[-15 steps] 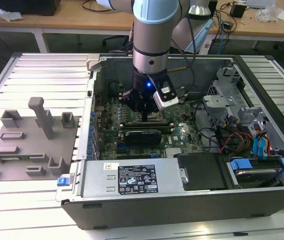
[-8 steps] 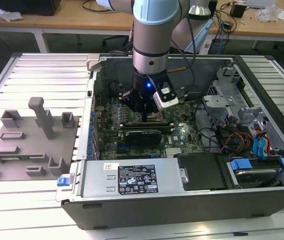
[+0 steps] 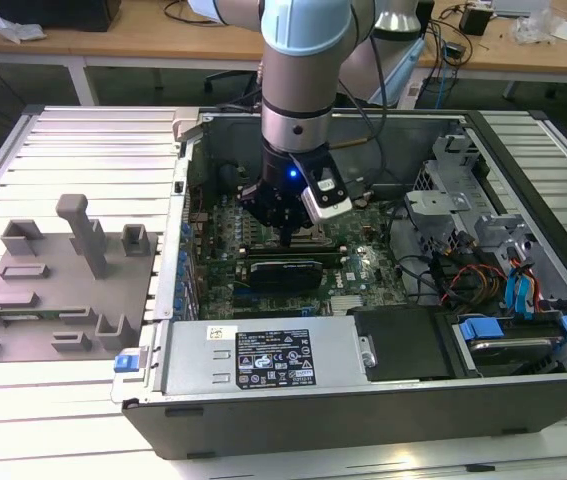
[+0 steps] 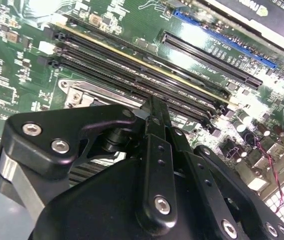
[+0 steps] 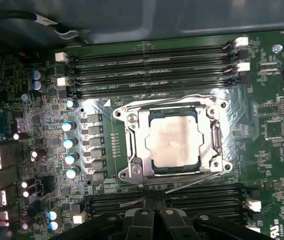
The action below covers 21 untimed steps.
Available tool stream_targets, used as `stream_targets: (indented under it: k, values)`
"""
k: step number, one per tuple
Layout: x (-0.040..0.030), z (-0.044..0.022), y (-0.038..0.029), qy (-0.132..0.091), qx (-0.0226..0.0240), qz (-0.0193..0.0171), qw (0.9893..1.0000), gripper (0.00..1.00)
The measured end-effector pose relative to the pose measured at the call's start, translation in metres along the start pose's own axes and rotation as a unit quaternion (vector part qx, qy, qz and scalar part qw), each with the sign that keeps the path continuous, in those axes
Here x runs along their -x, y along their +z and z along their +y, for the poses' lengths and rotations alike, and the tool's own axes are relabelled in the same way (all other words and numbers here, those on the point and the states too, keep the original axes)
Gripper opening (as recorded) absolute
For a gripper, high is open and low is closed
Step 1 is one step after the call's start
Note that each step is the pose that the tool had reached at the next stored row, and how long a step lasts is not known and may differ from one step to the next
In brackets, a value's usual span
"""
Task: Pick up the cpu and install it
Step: 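Install the second cpu locking lever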
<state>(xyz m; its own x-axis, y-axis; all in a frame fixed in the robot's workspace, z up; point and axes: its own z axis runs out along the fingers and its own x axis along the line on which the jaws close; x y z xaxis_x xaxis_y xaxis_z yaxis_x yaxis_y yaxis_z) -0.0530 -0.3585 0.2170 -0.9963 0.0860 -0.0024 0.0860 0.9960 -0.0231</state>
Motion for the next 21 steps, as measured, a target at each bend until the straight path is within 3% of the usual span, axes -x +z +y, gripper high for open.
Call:
stream_targets:
  k: [7, 10, 14, 21]
  values:
    - [-0.0039, -0.0008, 0.0013, 0.000, 0.0015, -0.0013, 1.0000, 0.11]
    - [-0.0066, -0.0029, 0.0014, 0.000, 0.0063, -0.0028, 1.0000, 0.11]
    - [-0.0076, -0.0055, 0.0015, -0.003, 0.0167, -0.0044, 0.9998, 0.11]
    - [-0.0077, -0.0075, 0.0017, -0.027, 0.0231, -0.0068, 0.9994, 0.11]
